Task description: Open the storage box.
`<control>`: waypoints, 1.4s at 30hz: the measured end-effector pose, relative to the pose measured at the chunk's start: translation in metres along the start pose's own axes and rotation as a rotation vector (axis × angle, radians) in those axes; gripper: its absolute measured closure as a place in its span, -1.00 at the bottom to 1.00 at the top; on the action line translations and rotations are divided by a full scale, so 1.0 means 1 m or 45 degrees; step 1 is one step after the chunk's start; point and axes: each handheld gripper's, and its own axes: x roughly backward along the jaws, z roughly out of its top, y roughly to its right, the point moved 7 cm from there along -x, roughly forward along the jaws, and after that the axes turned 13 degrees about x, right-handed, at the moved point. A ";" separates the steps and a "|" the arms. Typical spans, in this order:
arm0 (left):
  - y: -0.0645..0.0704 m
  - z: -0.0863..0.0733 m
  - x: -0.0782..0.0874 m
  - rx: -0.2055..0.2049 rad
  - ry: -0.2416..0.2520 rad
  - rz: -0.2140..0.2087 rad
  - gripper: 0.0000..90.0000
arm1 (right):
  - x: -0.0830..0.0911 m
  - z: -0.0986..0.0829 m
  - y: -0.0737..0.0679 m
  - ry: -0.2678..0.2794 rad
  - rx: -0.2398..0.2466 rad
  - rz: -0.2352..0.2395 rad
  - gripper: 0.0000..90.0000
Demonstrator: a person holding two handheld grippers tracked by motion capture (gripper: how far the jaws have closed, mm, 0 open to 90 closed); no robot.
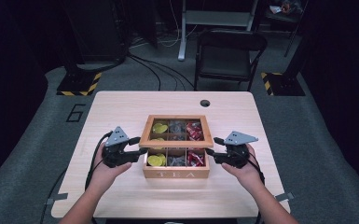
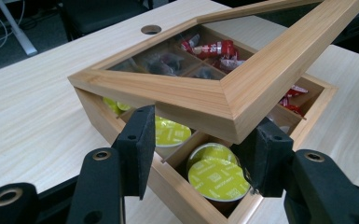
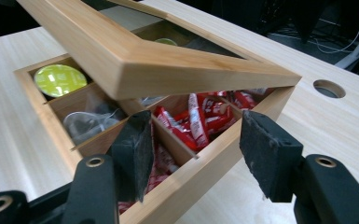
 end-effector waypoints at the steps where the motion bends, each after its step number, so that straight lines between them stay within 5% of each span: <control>1: 0.000 0.002 0.000 -0.001 0.001 0.004 0.09 | -0.001 0.001 0.002 0.001 -0.004 0.005 -0.04; 13: -0.004 0.026 0.003 0.013 0.033 -0.022 0.09 | -0.010 0.022 0.020 0.051 -0.030 -0.025 -0.06; 25: -0.006 0.047 0.004 -0.034 0.020 -0.010 0.09 | -0.014 0.040 0.034 0.106 0.009 -0.047 -0.05; 42: -0.017 0.067 -0.001 -0.021 0.069 -0.030 0.09 | -0.015 0.054 0.051 0.120 -0.051 0.006 0.20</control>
